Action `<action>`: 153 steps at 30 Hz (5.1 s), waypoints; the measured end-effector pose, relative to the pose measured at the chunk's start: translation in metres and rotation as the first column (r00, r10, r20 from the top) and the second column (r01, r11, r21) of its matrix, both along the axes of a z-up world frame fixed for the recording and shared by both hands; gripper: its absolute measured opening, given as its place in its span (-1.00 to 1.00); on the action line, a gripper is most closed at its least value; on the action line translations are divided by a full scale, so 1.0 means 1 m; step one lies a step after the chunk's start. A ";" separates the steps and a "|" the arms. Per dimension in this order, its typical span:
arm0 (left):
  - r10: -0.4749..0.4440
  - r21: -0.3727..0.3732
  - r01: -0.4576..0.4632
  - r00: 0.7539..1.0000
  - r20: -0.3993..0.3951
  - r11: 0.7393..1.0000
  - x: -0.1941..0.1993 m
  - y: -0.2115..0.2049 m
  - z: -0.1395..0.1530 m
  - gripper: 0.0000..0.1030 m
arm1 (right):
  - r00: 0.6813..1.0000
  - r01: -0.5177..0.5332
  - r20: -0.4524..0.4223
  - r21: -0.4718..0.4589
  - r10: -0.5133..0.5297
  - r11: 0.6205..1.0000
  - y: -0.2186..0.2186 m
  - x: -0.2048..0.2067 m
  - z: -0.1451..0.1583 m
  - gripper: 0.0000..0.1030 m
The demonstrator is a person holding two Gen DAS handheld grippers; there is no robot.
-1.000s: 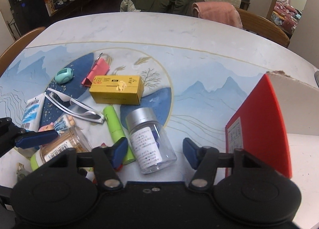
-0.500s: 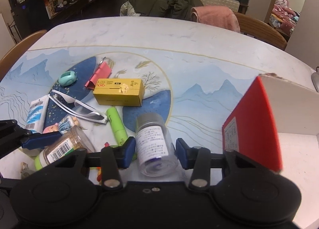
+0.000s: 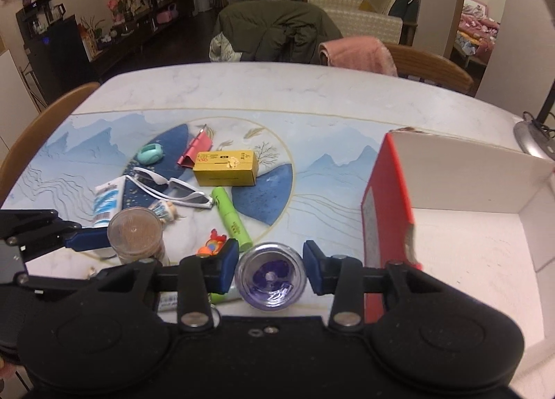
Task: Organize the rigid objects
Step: 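Grasp the toothpick jar with the left tool while the right tool grasps the glass jar, then carry both jars over the red-and-white box, then lower and release the toothpick jar with the left tool while the right tool releases the glass jar, then withdraw both tools from the box back over the mat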
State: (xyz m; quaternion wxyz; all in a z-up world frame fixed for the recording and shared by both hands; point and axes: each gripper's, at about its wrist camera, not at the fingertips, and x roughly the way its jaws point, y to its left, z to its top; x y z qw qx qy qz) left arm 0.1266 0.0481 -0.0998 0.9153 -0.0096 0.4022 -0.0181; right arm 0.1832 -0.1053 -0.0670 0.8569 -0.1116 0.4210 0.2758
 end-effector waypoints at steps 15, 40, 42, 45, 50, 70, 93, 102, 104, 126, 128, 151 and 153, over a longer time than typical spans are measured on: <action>-0.090 -0.044 0.094 0.992 0.084 0.995 -0.009 -0.036 0.070 -0.19 | 0.987 0.097 0.119 0.068 -0.105 0.993 -0.055 -0.033 0.061 -0.23; -0.216 -0.090 0.212 0.976 -0.033 0.973 0.131 -0.182 0.072 -0.19 | 0.964 0.252 0.076 0.066 -0.256 0.966 -0.207 0.082 0.022 -0.23; -0.207 -0.096 0.200 0.976 -0.064 0.975 0.145 -0.190 0.063 -0.19 | 0.968 0.237 0.068 0.058 -0.240 0.970 -0.211 0.089 0.013 -0.23; -0.193 -0.096 0.183 0.975 -0.108 0.978 0.161 -0.198 0.048 -0.20 | 0.975 0.208 0.064 0.045 -0.211 0.977 -0.217 0.095 0.003 -0.23; -0.203 -0.074 0.193 0.963 -0.175 0.978 0.182 -0.217 0.023 -0.20 | 0.982 0.179 0.053 0.023 -0.180 0.984 -0.222 0.110 -0.015 -0.23; -0.192 0.013 0.202 0.950 -0.246 0.979 0.241 -0.255 -0.012 -0.20 | 0.998 0.037 -0.049 -0.037 -0.039 0.999 -0.231 0.109 -0.044 -0.24; -0.160 0.001 0.164 0.961 -0.226 0.986 0.219 -0.244 -0.005 0.08 | 0.996 0.074 -0.058 0.012 -0.073 0.997 -0.243 0.109 -0.035 0.01; -0.149 -0.039 0.144 0.977 -0.153 0.989 0.184 -0.226 0.025 0.17 | 0.998 0.062 -0.024 0.043 -0.061 0.997 -0.237 0.095 -0.012 0.04; -0.141 -0.033 0.138 0.982 -0.128 0.990 0.175 -0.219 0.033 0.25 | 0.998 0.064 -0.014 0.050 -0.063 0.997 -0.235 0.090 -0.007 0.11; -0.082 -0.045 0.084 0.996 0.044 0.995 0.059 -0.119 0.084 0.44 | 0.993 0.103 0.042 0.143 -0.110 0.984 -0.179 0.009 0.043 0.64; -0.070 -0.044 0.073 0.996 0.062 0.996 0.048 -0.109 0.087 0.52 | 0.993 0.100 0.052 0.149 -0.109 0.984 -0.171 0.000 0.046 0.67; 0.104 -0.088 -0.096 0.989 0.101 0.992 -0.023 0.027 0.072 0.98 | 0.997 0.031 0.062 0.161 -0.042 0.986 -0.070 -0.055 0.042 0.95; 0.123 -0.097 -0.114 0.988 0.095 0.989 -0.026 0.039 0.066 1.00 | 0.998 0.021 0.054 0.156 -0.030 0.988 -0.062 -0.058 0.039 0.95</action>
